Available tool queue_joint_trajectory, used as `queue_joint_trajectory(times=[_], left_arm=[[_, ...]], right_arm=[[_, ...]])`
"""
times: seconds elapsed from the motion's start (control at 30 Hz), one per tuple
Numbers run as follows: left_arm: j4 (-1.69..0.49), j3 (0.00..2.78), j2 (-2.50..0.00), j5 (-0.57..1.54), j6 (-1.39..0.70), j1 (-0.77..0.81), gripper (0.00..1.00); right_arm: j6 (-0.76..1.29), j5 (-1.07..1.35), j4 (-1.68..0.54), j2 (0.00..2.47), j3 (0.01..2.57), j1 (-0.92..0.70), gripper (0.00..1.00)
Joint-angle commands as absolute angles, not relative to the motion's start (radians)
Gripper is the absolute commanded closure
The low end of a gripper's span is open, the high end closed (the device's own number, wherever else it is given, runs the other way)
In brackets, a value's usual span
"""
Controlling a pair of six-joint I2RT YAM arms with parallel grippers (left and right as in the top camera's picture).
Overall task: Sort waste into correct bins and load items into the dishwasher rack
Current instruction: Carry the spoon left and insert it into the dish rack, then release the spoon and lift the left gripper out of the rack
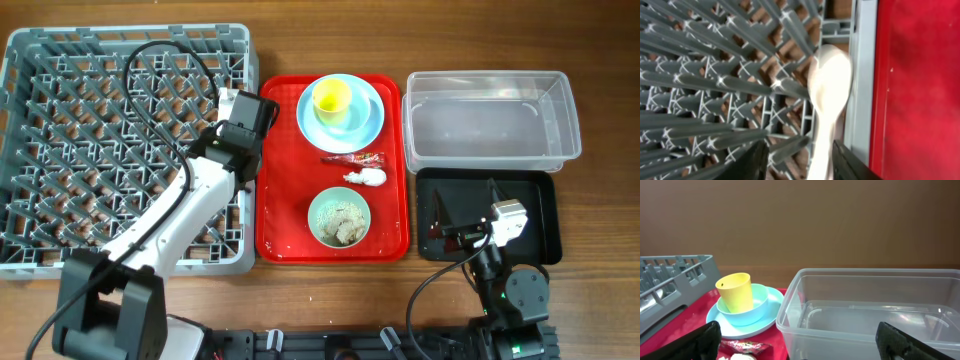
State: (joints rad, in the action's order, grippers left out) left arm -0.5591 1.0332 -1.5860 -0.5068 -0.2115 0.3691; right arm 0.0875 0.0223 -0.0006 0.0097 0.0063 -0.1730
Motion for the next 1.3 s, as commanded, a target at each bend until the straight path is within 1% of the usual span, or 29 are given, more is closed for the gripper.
queue_joint_trajectory(times=[0.0, 0.03, 0.13, 0.23, 0.27, 0.3, 0.37, 0.4, 0.47, 0.5, 0.53, 0.6, 0.63, 0.67, 0.7, 0.73, 0.9, 0.93, 0.97, 1.0, 1.2, 1.23, 1.27], left_arm=[[-0.572, 1.026, -1.605, -0.498, -0.216, 0.366, 0.47], [-0.588, 1.055, -1.579, -0.498, -0.216, 0.366, 0.47], [-0.658, 1.139, -1.474, -0.439, -0.216, 0.368, 0.52], [-0.693, 1.152, -1.339, -0.247, -0.266, 0.368, 0.53], [-0.714, 1.152, -1.310, -0.216, -0.308, 0.368, 0.58], [-0.745, 1.152, -1.288, -0.205, -0.355, 0.368, 0.69], [-0.851, 1.152, -1.274, -0.206, -0.449, 0.368, 0.82], [-0.892, 1.148, -1.280, -0.206, -0.473, 0.368, 0.94], [-0.983, 1.138, -1.312, -0.155, -0.491, 0.368, 0.96], [-1.013, 1.131, -1.325, -0.138, -0.491, 0.368, 0.54], [-1.041, 1.131, -1.336, -0.138, -0.491, 0.368, 0.39], [-1.056, 1.131, -1.340, -0.138, -0.491, 0.368, 0.37], [-1.060, 1.131, -1.340, -0.138, -0.491, 0.368, 0.41], [-1.064, 1.131, -1.340, -0.137, -0.491, 0.368, 0.60], [-1.068, 1.131, -1.341, -0.102, -0.491, 0.368, 0.96], [-1.066, 1.131, -1.341, -0.048, -0.486, 0.368, 0.96], [-1.067, 1.131, -1.341, 0.019, -0.479, 0.368, 0.96], [-1.067, 1.131, -1.341, 0.019, -0.479, 0.368, 0.80], [-1.067, 1.131, -1.341, 0.019, -0.479, 0.368, 0.49], [-1.067, 1.131, -1.341, 0.019, -0.479, 0.368, 0.20], [-1.081, 1.130, -1.341, 0.018, -0.479, 0.368, 0.24], [-1.098, 1.130, -1.341, 0.018, -0.479, 0.368, 0.25], [-1.111, 1.129, -1.341, 0.017, -0.479, 0.368, 0.30]], right_arm=[[0.080, 0.025, 0.003, 0.002, 0.005, -0.170, 0.00], [0.080, 0.025, 0.003, 0.002, 0.005, -0.170, 0.00], [0.080, 0.025, 0.003, 0.002, 0.005, -0.170, 0.00], [0.080, 0.025, 0.003, 0.002, 0.005, -0.170, 0.00], [0.080, 0.025, 0.003, 0.003, 0.005, -0.170, 0.00], [0.080, 0.025, 0.003, 0.002, 0.005, -0.170, 0.00], [0.080, 0.025, 0.003, 0.002, 0.005, -0.170, 0.00], [0.080, 0.025, 0.003, 0.002, 0.005, -0.170, 0.00], [0.080, 0.025, 0.003, 0.002, 0.005, -0.170, 0.00], [0.080, 0.025, 0.003, 0.002, 0.005, -0.170, 0.00], [0.080, 0.025, 0.003, 0.002, 0.005, -0.170, 0.00], [0.080, 0.025, 0.003, 0.002, 0.005, -0.170, 0.00], [0.080, 0.025, 0.003, 0.002, 0.005, -0.170, 0.00], [0.080, 0.025, 0.003, 0.002, 0.005, -0.170, 0.00], [0.080, 0.025, 0.003, 0.002, 0.005, -0.170, 0.00], [0.080, 0.025, 0.003, 0.002, 0.005, -0.170, 0.00], [0.080, 0.025, 0.003, 0.003, 0.005, -0.170, 0.00], [0.080, 0.025, 0.003, 0.002, 0.005, -0.170, 0.00], [0.080, 0.025, 0.003, 0.002, 0.005, -0.170, 0.00], [0.080, 0.025, 0.003, 0.002, 0.005, -0.170, 0.00], [0.080, 0.025, 0.003, 0.002, 0.005, -0.170, 0.00], [0.080, 0.025, 0.003, 0.002, 0.005, -0.170, 0.00], [0.080, 0.025, 0.003, 0.002, 0.005, -0.170, 0.00]])
